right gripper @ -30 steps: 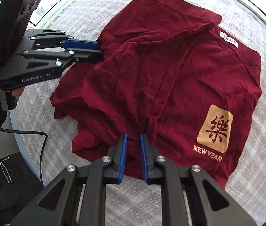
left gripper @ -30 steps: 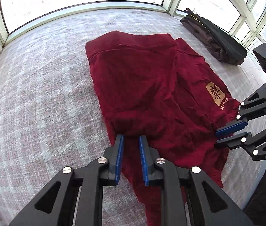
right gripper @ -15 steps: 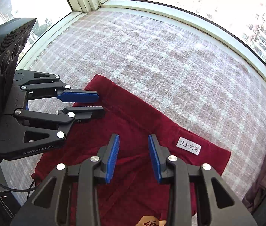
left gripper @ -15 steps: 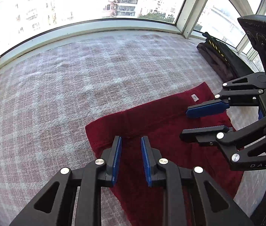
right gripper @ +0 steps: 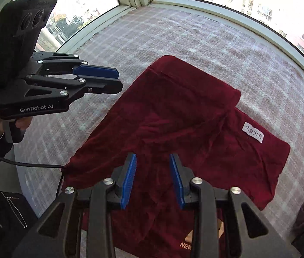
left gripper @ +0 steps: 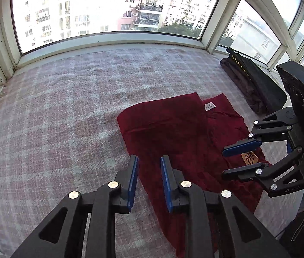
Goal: Fold clothes
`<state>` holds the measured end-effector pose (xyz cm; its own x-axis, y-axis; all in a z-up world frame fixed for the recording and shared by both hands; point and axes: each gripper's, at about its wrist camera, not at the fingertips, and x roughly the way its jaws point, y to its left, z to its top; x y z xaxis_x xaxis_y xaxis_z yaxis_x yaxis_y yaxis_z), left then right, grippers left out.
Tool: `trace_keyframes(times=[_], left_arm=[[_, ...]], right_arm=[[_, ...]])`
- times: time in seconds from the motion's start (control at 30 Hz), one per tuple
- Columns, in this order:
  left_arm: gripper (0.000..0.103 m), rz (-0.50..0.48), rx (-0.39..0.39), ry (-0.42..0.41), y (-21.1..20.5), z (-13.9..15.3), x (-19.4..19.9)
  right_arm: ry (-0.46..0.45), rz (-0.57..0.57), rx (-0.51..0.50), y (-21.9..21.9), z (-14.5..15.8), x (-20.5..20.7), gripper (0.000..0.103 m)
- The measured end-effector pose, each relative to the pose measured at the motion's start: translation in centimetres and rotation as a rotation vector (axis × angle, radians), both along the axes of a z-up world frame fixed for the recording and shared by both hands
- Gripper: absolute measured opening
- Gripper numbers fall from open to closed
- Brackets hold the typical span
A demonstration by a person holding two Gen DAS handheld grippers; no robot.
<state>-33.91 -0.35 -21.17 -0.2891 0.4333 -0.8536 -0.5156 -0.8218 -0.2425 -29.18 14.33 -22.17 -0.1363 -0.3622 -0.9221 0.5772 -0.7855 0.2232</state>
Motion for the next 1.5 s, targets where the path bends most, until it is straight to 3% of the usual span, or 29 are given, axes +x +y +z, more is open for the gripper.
trace_keyframes(times=[0.13, 0.23, 0.33, 0.4, 0.5, 0.57, 0.7, 0.83, 0.9, 1.0, 1.07, 1.17, 1.33, 1.5], left_arm=[[0.021, -0.073, 0.052, -0.119, -0.1, -0.9, 5.3], [0.022, -0.112, 0.017, -0.196, 0.7, -2.9, 8.6], [0.025, -0.092, -0.019, -0.195, 0.3, -2.8, 9.8], [0.025, -0.077, -0.036, -0.189, -0.1, -2.4, 10.5], [0.03, -0.079, -0.012, -0.165, 0.6, -1.7, 10.2], [0.032, -0.083, 0.01, -0.148, 1.2, -1.2, 9.9], [0.03, -0.102, -0.088, -0.143, 1.4, -2.5, 10.4], [0.03, -0.056, -0.155, -0.027, 2.2, 0.7, 11.5], [0.032, -0.067, -0.13, 0.047, 4.2, 3.0, 12.6], [0.034, -0.132, -0.055, 0.098, 8.7, 4.4, 13.9], [0.034, -0.169, -0.009, 0.1, 11.9, 4.1, 14.6], [0.034, -0.202, 0.011, 0.136, 16.4, 2.8, 16.0], [0.037, -0.246, -0.079, 0.186, 21.8, 0.5, 16.8], [0.042, -0.249, -0.153, 0.231, 24.3, -1.0, 17.0]], right_arm=[[-0.059, 0.062, 0.007, -1.1, -1.5, 3.2, 0.032], [-0.07, 0.081, 0.043, -0.7, -2.4, 4.4, 0.033], [-0.101, 0.038, 0.077, 0.7, -1.8, 4.1, 0.032], [-0.074, -0.006, 0.047, 1.3, -0.7, 3.8, 0.032], [-0.088, -0.031, -0.038, 0.9, -0.4, 3.3, 0.032], [-0.109, -0.023, 0.002, 0.0, -1.6, 3.2, 0.032], [-0.123, -0.034, 0.045, 1.1, -1.8, 3.6, 0.033], [0.018, -0.198, 0.06, 5.3, 1.5, 2.9, 0.033], [0.072, -0.29, 0.066, 7.6, 2.6, 2.3, 0.039], [0.083, -0.358, 0.084, 11.9, 3.0, 1.6, 0.04], [0.067, -0.366, 0.062, 16.0, 3.1, 2.4, 0.04], [0.072, -0.364, 0.062, 17.9, 2.7, 1.5, 0.04], [0.114, -0.336, 0.105, 18.2, 1.7, -1.1, 0.04], [0.125, -0.272, 0.12, 17.6, 0.6, -3.9, 0.04]])
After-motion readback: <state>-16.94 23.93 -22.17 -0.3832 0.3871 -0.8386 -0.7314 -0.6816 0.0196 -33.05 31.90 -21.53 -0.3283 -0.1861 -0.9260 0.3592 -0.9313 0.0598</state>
